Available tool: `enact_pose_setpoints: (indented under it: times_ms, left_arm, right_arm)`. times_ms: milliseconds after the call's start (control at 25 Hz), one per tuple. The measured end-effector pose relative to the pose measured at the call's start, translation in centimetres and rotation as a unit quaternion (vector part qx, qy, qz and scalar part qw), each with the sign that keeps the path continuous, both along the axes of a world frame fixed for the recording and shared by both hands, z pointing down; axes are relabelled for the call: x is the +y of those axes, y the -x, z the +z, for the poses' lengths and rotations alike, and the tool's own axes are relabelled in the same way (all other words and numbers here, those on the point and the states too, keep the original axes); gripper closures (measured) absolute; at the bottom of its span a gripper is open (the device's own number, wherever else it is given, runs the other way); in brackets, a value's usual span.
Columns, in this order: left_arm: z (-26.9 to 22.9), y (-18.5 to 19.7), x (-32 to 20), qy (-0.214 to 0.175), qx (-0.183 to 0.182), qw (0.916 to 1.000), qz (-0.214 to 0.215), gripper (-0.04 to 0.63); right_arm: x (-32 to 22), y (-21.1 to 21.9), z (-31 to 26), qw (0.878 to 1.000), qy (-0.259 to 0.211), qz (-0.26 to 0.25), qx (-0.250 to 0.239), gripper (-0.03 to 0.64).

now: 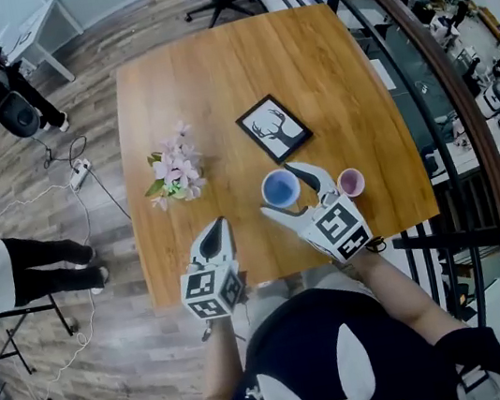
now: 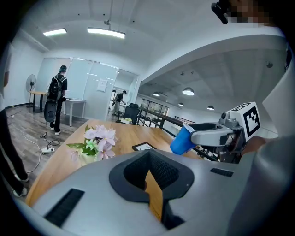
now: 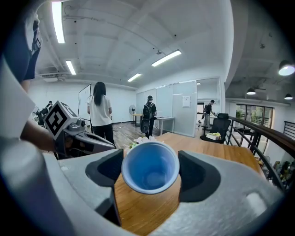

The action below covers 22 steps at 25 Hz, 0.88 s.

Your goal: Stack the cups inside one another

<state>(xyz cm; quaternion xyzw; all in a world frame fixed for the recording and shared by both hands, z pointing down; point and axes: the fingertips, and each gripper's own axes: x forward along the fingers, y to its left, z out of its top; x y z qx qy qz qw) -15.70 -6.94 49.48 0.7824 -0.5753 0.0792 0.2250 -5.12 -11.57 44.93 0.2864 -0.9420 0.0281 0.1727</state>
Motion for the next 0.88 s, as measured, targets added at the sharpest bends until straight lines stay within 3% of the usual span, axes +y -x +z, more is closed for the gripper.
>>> enact_pose_setpoints:
  times_ms: [480,880]
  left_arm:
    - [0.3,-3.7,-2.1,-0.003,0.006,0.999,0.045,0.58]
    - [0.8,-7.9,-3.3,0.009,0.003,0.9942,0.107,0.58]
  right_arm:
    - [-0.9,-5.4,-0.3,0.998,0.0,0.064,-0.001,0.25]
    - [-1.5,-10.8,0.0,0.991,0.004,0.134,-0.001,0.25]
